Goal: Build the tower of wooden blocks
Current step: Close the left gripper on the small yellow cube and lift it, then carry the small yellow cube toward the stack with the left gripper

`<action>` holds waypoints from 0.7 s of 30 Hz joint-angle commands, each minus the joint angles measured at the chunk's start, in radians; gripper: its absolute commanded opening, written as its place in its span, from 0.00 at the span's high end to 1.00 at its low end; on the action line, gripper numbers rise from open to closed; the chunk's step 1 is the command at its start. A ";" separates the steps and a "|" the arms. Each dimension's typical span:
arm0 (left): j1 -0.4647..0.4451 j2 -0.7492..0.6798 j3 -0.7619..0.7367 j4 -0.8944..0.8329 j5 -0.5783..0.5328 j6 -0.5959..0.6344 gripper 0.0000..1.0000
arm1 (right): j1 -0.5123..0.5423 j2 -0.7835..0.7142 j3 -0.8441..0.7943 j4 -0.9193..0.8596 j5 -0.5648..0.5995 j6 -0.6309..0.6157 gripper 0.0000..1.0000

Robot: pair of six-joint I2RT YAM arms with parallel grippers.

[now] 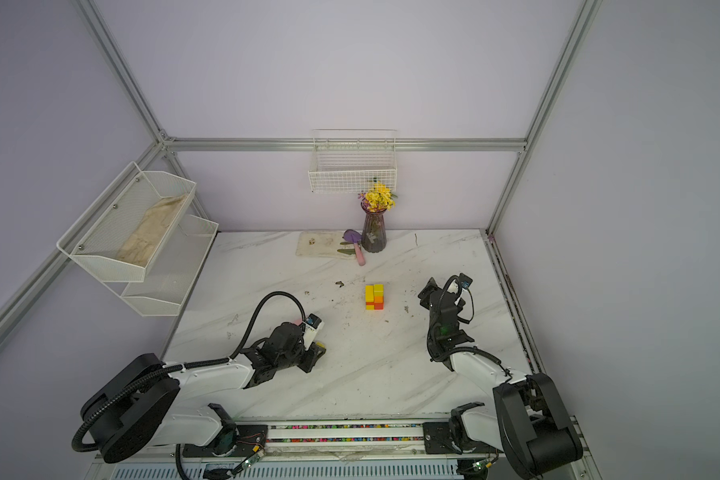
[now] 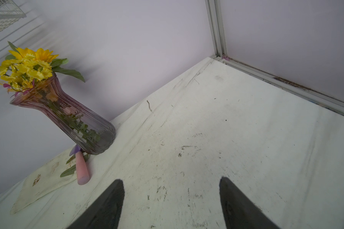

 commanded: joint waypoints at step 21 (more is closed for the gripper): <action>0.015 0.170 0.518 -0.078 0.171 0.324 1.00 | -0.060 0.205 0.148 0.046 -0.125 -0.050 0.22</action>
